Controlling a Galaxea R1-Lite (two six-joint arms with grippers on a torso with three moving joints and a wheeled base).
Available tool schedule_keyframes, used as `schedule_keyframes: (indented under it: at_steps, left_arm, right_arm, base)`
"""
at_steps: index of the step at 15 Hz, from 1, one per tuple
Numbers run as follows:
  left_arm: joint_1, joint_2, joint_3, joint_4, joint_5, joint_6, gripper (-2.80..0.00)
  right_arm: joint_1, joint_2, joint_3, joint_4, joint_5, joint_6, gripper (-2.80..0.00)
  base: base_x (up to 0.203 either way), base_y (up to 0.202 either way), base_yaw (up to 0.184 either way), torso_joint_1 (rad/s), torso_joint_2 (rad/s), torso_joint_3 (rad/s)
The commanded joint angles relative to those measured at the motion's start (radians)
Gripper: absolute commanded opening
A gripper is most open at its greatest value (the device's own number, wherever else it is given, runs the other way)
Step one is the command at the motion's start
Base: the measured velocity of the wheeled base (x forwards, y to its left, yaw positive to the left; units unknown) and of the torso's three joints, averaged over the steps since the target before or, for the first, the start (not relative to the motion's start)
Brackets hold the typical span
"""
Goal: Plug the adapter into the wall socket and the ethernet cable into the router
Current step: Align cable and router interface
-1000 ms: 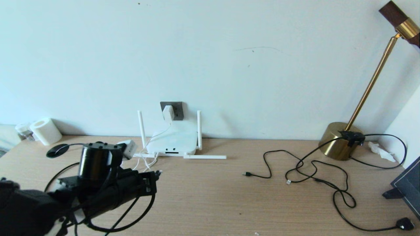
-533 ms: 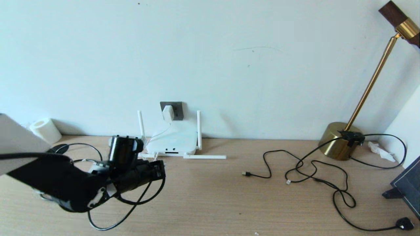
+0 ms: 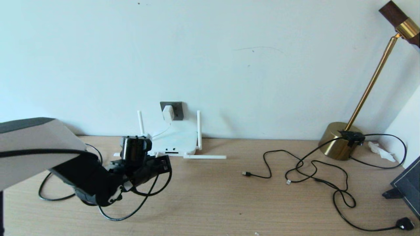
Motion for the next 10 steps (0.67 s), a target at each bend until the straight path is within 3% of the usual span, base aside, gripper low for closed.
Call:
schedule_keyframes:
  at_steps: [1, 10]
  left_arm:
    - [0.0, 0.031, 0.008, -0.024, 0.006, -0.002, -2.8]
    - [-0.002, 0.074, 0.052, -0.159, 0.053, 0.0, -2.8]
  right_arm:
    - [0.0, 0.0, 0.0, 0.002, 0.0, -0.001, 0.0]
    - [0.0, 0.0, 0.0, 0.001, 0.0, -0.001, 0.0]
  base:
    - [0.0, 0.0, 0.0, 0.0, 0.0, 0.0]
    - [0.0, 0.0, 0.0, 0.0, 0.0, 0.0]
